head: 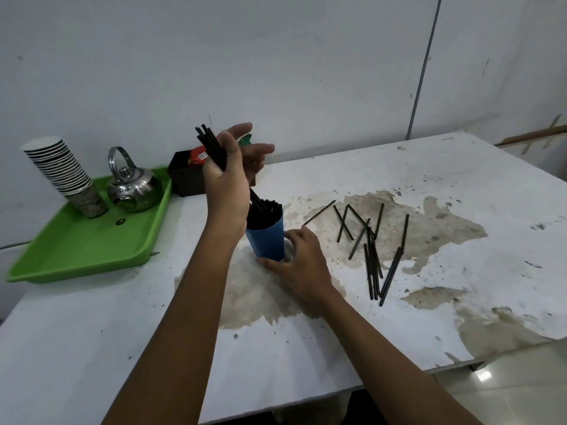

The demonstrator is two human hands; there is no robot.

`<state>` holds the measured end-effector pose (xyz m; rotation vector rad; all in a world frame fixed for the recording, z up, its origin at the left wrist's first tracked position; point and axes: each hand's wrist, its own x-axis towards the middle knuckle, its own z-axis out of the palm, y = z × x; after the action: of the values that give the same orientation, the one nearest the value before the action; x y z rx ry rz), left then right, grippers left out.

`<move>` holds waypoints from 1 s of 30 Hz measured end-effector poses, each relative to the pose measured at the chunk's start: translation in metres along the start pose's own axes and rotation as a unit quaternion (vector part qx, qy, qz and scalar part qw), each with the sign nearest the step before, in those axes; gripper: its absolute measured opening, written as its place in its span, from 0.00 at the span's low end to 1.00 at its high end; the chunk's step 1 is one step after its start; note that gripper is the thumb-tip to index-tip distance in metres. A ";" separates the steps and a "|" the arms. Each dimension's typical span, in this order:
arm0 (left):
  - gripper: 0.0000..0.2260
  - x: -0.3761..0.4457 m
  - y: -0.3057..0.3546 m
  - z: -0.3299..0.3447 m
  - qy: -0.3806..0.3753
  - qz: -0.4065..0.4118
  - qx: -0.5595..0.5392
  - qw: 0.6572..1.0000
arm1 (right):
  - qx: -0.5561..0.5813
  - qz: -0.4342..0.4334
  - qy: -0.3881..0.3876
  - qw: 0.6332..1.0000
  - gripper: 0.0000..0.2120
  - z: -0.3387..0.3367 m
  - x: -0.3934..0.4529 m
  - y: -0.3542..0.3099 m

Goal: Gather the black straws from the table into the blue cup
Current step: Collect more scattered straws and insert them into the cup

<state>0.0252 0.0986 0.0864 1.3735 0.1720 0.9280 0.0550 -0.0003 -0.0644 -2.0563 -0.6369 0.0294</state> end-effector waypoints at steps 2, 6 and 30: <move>0.16 0.004 -0.004 0.002 -0.004 -0.013 -0.016 1.000 | -0.011 -0.010 0.013 1.000 0.32 0.002 0.000 0.000; 0.16 0.007 -0.015 0.006 -0.026 -0.038 0.007 0.999 | -0.006 -0.006 0.026 1.000 0.28 0.004 0.000 -0.001; 0.20 0.004 -0.038 -0.003 -0.194 -0.028 0.442 0.875 | -0.029 -0.009 0.031 0.999 0.30 0.005 -0.002 0.000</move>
<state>0.0436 0.1069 0.0540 2.3605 0.3531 0.4932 0.0522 0.0027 -0.0678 -2.0985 -0.6241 -0.0628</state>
